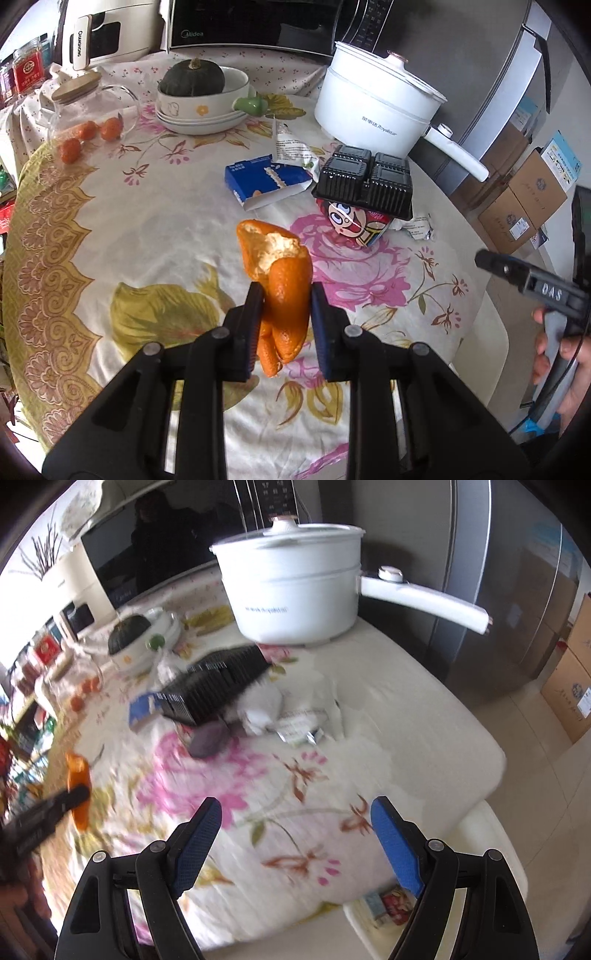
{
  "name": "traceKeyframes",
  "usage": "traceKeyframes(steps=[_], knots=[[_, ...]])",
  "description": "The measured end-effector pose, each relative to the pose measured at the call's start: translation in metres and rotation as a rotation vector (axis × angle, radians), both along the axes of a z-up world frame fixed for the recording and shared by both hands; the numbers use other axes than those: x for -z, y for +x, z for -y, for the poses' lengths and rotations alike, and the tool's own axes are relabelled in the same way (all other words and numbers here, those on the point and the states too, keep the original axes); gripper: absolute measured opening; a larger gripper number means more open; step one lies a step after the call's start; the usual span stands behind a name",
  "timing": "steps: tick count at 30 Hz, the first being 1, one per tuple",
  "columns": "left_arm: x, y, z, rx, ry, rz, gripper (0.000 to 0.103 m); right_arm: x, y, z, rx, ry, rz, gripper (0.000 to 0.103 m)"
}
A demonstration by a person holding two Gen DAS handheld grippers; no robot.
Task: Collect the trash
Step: 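Grasp the black plastic tray with the right tool while the left tool holds the orange peel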
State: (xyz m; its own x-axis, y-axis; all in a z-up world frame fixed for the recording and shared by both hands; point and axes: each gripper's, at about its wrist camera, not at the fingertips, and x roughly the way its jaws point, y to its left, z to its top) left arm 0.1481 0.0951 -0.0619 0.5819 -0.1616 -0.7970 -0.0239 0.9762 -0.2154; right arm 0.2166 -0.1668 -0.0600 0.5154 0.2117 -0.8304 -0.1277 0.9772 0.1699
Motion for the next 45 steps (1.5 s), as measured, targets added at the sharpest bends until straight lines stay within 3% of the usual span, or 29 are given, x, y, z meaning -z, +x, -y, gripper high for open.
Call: traceKeyframes(steps=[9, 18, 23, 25, 30, 45], knots=[[-0.018, -0.024, -0.02, 0.001, 0.038, 0.046, 0.027, 0.012, 0.049, -0.038, 0.094, 0.293, -0.049, 0.08], [-0.017, -0.038, -0.043, -0.017, 0.038, 0.042, 0.027, 0.043, 0.084, -0.049, 0.211, 0.383, -0.102, 0.065], [-0.012, -0.04, -0.05, -0.026, 0.018, 0.028, 0.027, 0.05, 0.09, -0.049, 0.218, 0.46, -0.117, 0.054], [-0.012, -0.04, -0.05, -0.027, 0.008, 0.026, 0.027, 0.045, 0.089, -0.05, 0.194, 0.466, -0.099, 0.043], [-0.011, -0.039, -0.046, -0.017, -0.003, 0.021, 0.027, 0.033, 0.077, -0.049, 0.131, 0.454, -0.088, 0.036], [-0.01, -0.04, -0.012, 0.053, -0.009, 0.019, 0.027, 0.015, 0.008, 0.0, 0.036, 0.544, -0.121, 0.036]])
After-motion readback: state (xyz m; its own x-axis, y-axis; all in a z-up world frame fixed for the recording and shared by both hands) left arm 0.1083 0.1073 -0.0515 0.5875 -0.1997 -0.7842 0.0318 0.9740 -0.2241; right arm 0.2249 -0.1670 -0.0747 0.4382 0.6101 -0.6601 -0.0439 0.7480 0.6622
